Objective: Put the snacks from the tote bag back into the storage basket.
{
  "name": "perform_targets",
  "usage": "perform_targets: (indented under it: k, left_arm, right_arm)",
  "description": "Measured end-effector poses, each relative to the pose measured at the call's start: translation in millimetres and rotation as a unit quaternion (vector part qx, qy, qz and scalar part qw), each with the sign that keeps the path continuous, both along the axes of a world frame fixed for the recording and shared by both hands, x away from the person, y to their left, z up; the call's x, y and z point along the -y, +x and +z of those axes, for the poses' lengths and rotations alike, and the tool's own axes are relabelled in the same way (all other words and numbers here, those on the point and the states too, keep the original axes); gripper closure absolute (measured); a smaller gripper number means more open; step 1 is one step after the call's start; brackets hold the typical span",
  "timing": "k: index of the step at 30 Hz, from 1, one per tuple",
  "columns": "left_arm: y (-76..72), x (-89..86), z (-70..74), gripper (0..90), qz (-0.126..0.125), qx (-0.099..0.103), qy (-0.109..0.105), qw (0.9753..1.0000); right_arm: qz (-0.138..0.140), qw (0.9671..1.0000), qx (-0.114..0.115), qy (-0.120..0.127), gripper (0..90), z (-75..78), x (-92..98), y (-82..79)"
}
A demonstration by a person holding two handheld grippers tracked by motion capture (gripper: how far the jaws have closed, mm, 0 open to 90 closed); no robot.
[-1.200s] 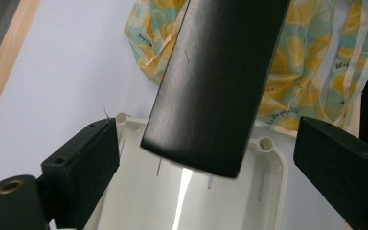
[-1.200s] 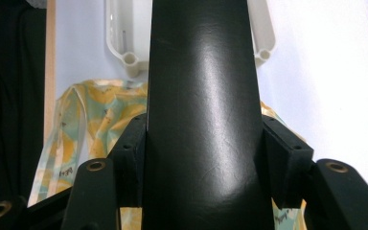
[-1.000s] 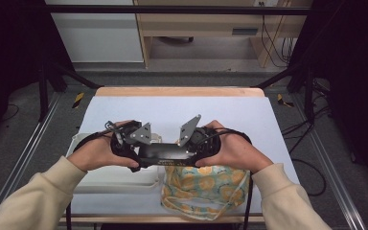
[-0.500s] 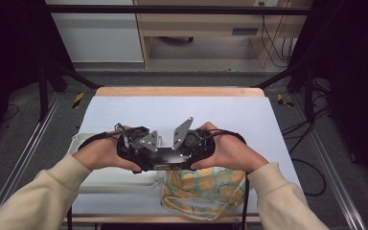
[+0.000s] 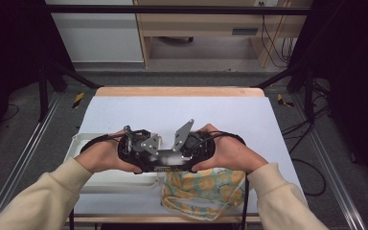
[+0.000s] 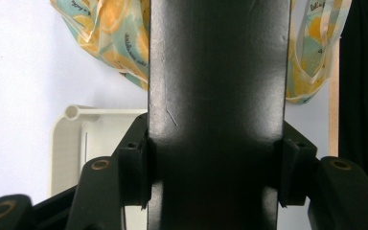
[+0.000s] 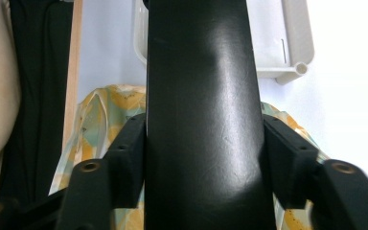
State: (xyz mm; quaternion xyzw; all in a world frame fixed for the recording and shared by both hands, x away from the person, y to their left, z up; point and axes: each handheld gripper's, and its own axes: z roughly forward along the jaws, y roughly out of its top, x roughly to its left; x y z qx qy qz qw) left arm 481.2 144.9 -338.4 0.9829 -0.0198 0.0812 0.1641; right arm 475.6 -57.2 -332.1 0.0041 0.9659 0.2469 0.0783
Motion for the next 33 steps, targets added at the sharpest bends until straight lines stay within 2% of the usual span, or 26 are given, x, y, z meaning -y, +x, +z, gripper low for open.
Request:
perform_targets:
  k: [3,5,8,11,13,18,20,22,25,28,30,31,33]
  left_arm:
    - [2.3,-5.1,1.2,43.4,0.005,-0.001,-0.004,1.0000]
    - [3.5,-8.4,1.5,43.4,0.006,-0.001,-0.005,1.0000]
    - [5.0,-14.9,0.6,43.4,0.011,0.003,-0.002,0.9999]
    - [6.2,-20.9,0.5,43.4,0.020,0.001,-0.006,0.9998]
    - [7.2,-25.8,1.8,43.4,0.025,0.002,-0.009,0.9997]
    - [9.8,-37.1,4.5,43.4,0.034,0.008,-0.013,0.9993]
    - [10.4,-42.5,5.7,43.4,0.034,0.010,-0.019,0.9992]
    - [10.0,-48.2,6.6,43.3,0.035,0.013,-0.030,0.9988]
    - [10.2,-56.6,9.5,43.3,0.042,0.020,-0.034,0.9984]
    - [10.4,-65.4,14.5,43.3,0.049,0.025,-0.039,0.9977]
    - [10.5,-70.6,19.0,43.3,0.048,0.032,-0.032,0.9978]
    - [10.5,-72.4,20.1,43.3,0.049,0.032,-0.033,0.9977]
    - [10.5,-76.7,21.9,43.3,0.053,0.035,-0.040,0.9972]
  right_arm:
    - [-0.007,1.0000,0.002,0.001,24.4,0.1,0.0,0.5]
    - [-0.016,0.9999,0.005,0.004,19.4,2.0,2.0,0.1]
    - [-0.039,0.9987,0.001,0.033,14.6,8.1,8.8,1.2]
    - [-0.059,0.9966,0.001,0.057,12.5,13.8,17.8,2.8]
    - [-0.073,0.9953,0.001,0.065,11.1,15.6,22.8,2.9]
    - [-0.090,0.9935,0.013,0.069,9.3,15.6,31.7,2.2]
    - [-0.104,0.9915,0.020,0.076,8.6,14.6,34.1,0.7]
    - [-0.131,0.9874,0.028,0.084,8.7,10.6,38.1,-2.9]
    - [-0.180,0.9789,0.041,0.088,10.7,-0.1,43.8,-11.1]
    - [-0.234,0.9661,0.041,0.101,10.9,-10.7,50.3,-20.8]
    - [-0.253,0.9598,0.046,0.113,10.6,-15.4,54.7,-25.8]
    - [-0.263,0.9563,0.053,0.117,10.5,-18.2,57.4,-28.1]
    - [-0.275,0.9512,0.052,0.130,10.2,-21.5,60.8,-30.3]
